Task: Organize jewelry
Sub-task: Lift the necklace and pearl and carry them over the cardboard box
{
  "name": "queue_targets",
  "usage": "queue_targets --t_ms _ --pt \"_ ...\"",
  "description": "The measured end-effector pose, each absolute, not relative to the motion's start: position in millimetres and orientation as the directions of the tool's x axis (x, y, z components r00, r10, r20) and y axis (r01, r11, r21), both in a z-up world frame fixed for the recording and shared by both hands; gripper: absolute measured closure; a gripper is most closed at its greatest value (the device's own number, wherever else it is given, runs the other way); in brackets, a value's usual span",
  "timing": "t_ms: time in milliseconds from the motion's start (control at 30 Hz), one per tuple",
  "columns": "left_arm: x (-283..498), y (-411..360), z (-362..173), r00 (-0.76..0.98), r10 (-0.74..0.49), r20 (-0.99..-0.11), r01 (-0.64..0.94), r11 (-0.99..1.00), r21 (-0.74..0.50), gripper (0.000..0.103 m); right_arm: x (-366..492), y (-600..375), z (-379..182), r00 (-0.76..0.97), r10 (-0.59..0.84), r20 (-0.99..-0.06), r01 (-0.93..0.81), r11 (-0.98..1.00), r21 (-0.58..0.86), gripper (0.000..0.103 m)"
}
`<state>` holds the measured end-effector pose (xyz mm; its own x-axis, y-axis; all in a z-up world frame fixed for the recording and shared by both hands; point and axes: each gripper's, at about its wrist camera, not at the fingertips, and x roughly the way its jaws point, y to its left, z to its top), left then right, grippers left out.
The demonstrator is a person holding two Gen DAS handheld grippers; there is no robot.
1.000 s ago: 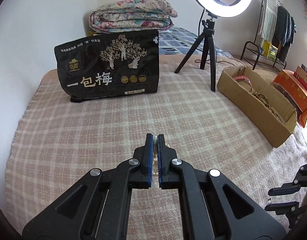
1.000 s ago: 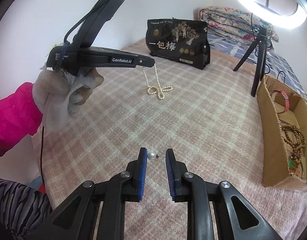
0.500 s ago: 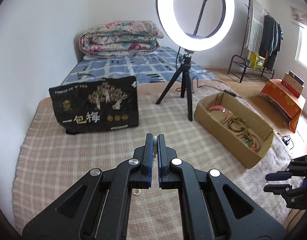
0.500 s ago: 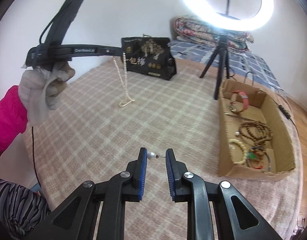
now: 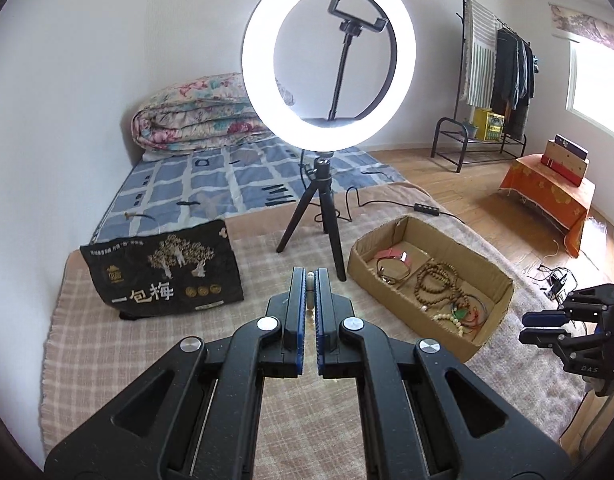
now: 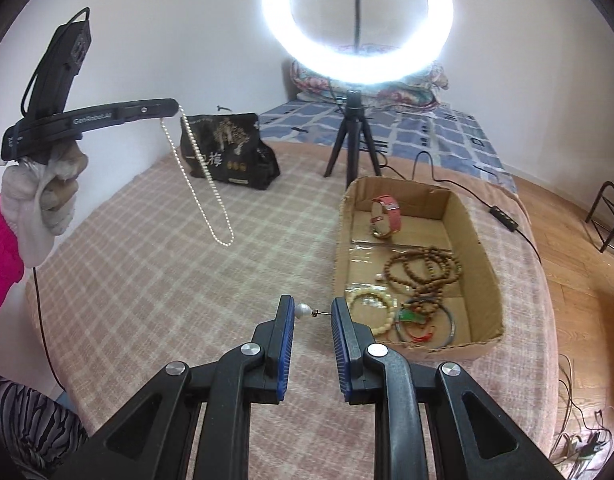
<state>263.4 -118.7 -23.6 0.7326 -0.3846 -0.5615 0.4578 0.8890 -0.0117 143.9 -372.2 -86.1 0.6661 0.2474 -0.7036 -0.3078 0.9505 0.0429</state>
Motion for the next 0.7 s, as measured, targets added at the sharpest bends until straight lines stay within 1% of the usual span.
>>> queue_targets --t_ms 200,433,700 --pt "261 -143 -7 0.727 -0.416 -0.547 0.499 0.867 0.003 0.101 153 -396 -77 0.678 0.216 -0.702 -0.261 0.964 0.044 0.085" --pt "266 -181 5 0.711 -0.459 -0.533 0.546 0.838 0.007 0.101 165 -418 -69 0.689 0.163 -0.706 -0.22 0.976 0.011 0.085" --pt "276 -235 10 0.686 -0.51 -0.518 0.597 0.802 0.002 0.101 174 -432 -74 0.687 0.14 -0.714 -0.202 0.979 -0.002 0.085"
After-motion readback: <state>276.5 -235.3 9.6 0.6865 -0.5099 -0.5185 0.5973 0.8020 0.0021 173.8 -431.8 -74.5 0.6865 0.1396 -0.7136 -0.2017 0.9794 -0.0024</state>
